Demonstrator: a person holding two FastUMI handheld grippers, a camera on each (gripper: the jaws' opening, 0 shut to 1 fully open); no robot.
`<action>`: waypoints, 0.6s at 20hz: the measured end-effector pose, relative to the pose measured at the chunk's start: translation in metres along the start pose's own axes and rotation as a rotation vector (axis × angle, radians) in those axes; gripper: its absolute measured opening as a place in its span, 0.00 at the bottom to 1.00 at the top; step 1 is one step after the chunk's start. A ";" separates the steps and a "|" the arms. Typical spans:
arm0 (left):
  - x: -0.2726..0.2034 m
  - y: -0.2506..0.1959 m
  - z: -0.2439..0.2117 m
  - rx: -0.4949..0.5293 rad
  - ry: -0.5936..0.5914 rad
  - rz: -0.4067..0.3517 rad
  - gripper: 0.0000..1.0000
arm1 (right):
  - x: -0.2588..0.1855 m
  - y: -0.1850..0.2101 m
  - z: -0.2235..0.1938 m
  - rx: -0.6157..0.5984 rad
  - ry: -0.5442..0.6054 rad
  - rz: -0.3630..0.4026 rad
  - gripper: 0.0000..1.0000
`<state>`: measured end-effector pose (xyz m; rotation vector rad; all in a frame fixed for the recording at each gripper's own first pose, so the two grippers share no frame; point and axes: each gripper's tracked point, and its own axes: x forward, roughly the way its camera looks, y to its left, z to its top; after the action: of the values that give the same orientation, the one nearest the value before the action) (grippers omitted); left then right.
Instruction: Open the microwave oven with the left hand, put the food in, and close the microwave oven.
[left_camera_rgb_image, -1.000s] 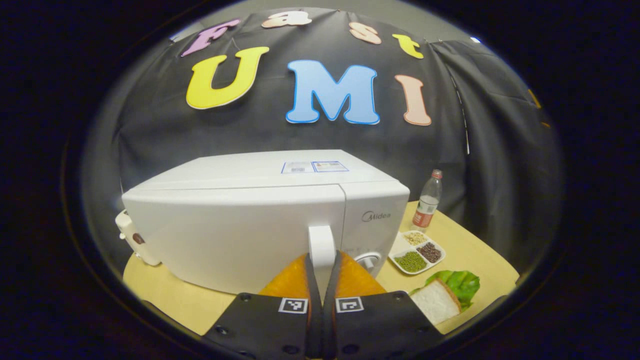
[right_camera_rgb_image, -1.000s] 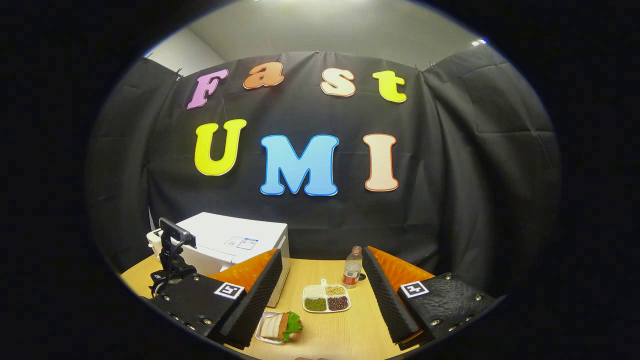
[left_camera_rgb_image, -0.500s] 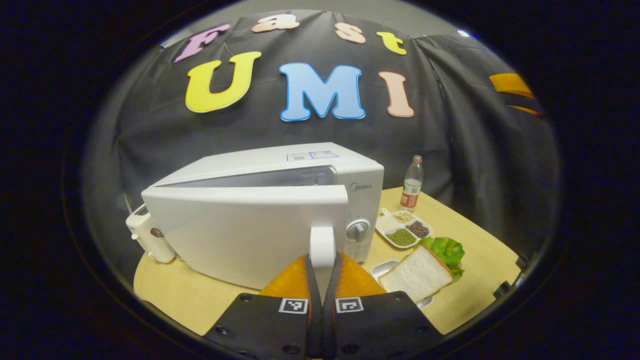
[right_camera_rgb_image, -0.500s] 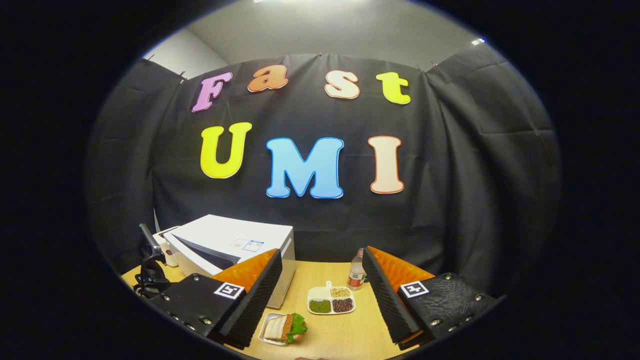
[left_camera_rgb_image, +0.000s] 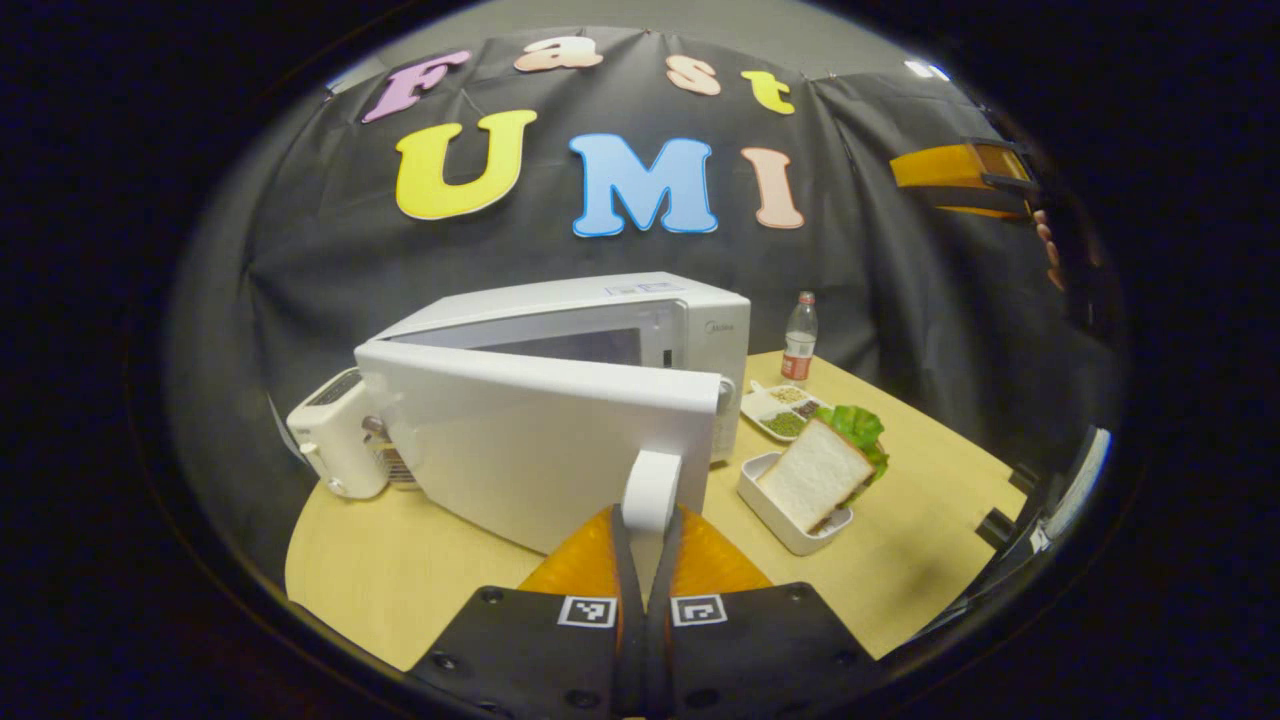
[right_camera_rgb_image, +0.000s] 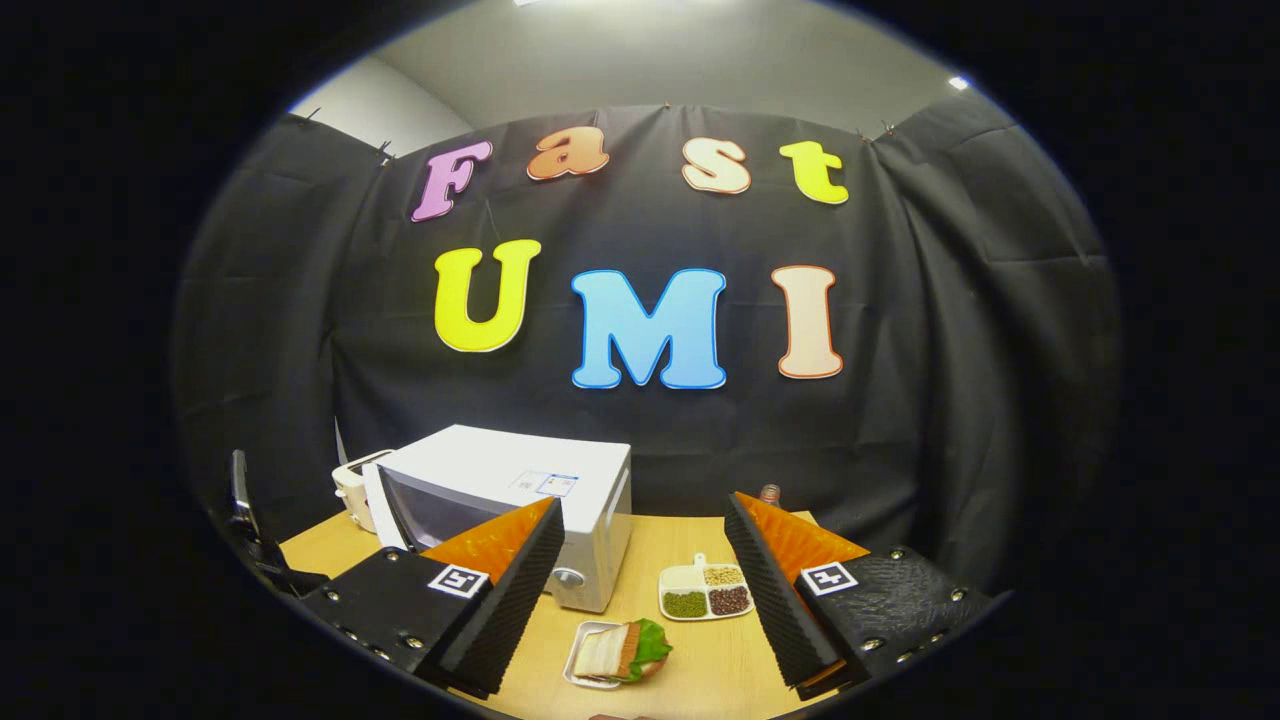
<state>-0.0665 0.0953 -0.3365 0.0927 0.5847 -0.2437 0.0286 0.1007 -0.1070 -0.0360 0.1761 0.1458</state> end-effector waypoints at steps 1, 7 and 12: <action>-0.013 0.008 -0.006 -0.007 0.004 -0.001 0.06 | 0.000 0.005 -0.003 -0.003 0.004 0.001 0.98; -0.068 0.048 -0.033 -0.074 0.031 0.016 0.06 | 0.000 0.034 -0.020 0.027 0.019 0.008 0.98; -0.105 0.083 -0.052 -0.119 0.046 0.064 0.05 | 0.007 0.037 -0.050 0.076 0.063 -0.008 0.98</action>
<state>-0.1583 0.2045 -0.3197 0.0015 0.6399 -0.1445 0.0214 0.1359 -0.1584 0.0341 0.2442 0.1299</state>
